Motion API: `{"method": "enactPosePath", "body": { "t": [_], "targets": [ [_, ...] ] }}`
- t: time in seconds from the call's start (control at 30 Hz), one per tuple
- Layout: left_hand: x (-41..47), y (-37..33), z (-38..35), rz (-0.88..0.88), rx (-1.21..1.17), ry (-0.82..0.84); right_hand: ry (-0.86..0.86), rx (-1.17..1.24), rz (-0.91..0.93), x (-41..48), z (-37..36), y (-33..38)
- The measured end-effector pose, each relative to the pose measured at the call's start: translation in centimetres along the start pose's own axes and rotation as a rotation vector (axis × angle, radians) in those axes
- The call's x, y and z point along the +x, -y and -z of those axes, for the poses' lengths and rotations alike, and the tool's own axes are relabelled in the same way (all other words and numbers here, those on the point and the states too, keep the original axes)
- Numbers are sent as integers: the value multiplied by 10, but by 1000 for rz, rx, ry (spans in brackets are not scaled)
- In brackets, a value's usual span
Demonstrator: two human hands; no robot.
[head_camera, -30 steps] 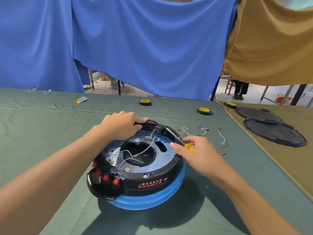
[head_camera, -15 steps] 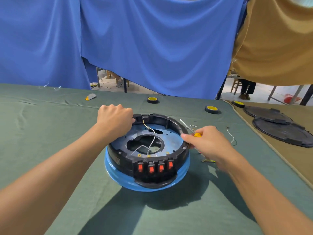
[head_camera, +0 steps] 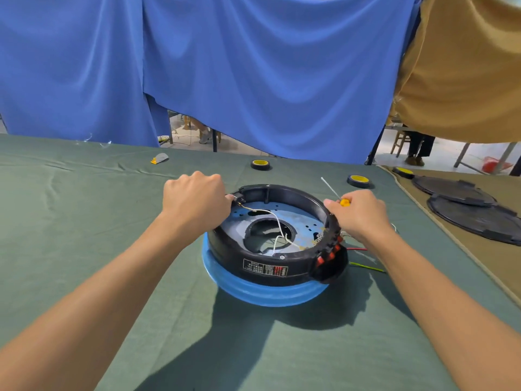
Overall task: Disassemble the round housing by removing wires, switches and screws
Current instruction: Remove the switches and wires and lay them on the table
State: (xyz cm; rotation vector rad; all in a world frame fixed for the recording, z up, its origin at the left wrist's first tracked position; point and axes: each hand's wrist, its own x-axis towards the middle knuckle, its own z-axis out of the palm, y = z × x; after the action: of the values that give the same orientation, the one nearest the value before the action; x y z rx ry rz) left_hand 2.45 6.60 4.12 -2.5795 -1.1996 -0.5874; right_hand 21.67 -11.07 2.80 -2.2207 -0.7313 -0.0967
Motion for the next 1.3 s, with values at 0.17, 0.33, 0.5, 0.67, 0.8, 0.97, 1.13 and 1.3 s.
{"method": "enactPosePath", "body": {
  "t": [0.17,0.33,0.5,0.67,0.8,0.97,1.13,1.3],
  "targets": [
    [17,10,-10,90,-648,218,118,-96,23,-28,18,-8],
    [20,4,-34,115,-1044,361,128,45,43,-39,15,-9],
    [21,8,-35,166,-898,224,91,104,48,-19,1,-14],
    [18,16,-22,191,-675,114,99,301,47,2,-14,-13],
    [15,18,-23,185,-743,171,-48,134,49,0,-14,-14],
    [16,10,-30,121,-882,264,-93,31,54,-31,-15,-6],
    [18,12,-33,166,-881,233,-30,-23,72,-27,-16,-1],
    [15,13,-28,139,-833,253,68,38,100,2,-15,-1]
  ]
}}
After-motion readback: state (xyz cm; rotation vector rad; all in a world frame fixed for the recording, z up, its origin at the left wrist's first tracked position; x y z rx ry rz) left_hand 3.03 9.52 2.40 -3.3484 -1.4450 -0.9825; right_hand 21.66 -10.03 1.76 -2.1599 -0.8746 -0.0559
